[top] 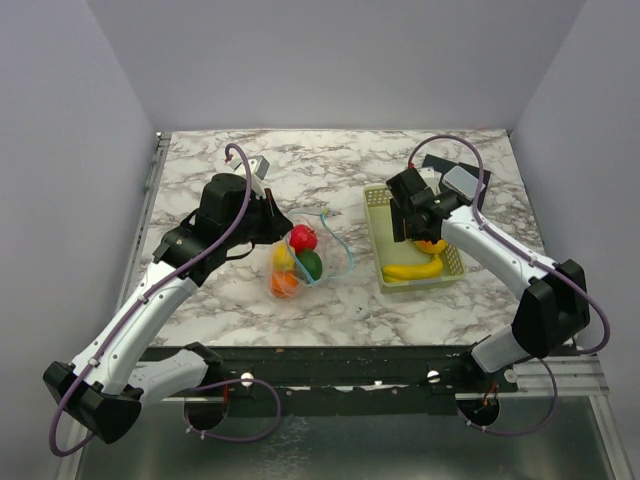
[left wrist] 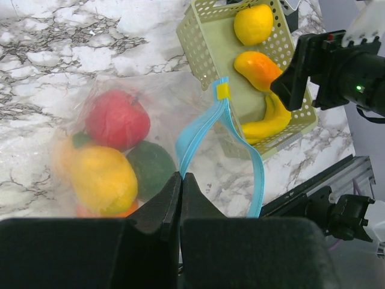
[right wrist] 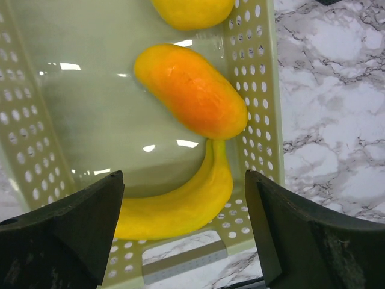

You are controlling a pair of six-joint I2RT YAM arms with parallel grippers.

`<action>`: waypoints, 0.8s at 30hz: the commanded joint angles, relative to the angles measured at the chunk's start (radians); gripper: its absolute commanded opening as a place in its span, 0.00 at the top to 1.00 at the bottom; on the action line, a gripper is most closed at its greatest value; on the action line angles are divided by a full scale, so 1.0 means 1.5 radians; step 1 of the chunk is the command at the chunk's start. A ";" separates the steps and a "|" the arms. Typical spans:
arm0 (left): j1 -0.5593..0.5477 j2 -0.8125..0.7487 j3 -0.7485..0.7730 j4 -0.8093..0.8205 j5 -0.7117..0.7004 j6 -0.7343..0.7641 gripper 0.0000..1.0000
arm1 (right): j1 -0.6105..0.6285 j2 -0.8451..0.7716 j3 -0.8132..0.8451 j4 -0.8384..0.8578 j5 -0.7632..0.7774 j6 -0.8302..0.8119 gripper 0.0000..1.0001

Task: Place the food in the zip-top bag and seal the zipper
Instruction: Pick up the fake fruit from the bin.

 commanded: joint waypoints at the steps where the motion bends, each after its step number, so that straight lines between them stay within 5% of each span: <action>1: 0.001 -0.012 0.007 0.005 0.009 0.010 1.00 | -0.026 0.056 0.013 0.031 -0.005 -0.032 0.13; 9: 0.001 -0.010 0.010 0.004 0.010 0.011 1.00 | -0.064 0.129 0.039 0.066 -0.025 -0.066 0.00; 24: 0.001 -0.007 0.010 0.001 0.010 0.013 1.00 | -0.107 0.231 0.069 0.112 -0.051 -0.124 0.00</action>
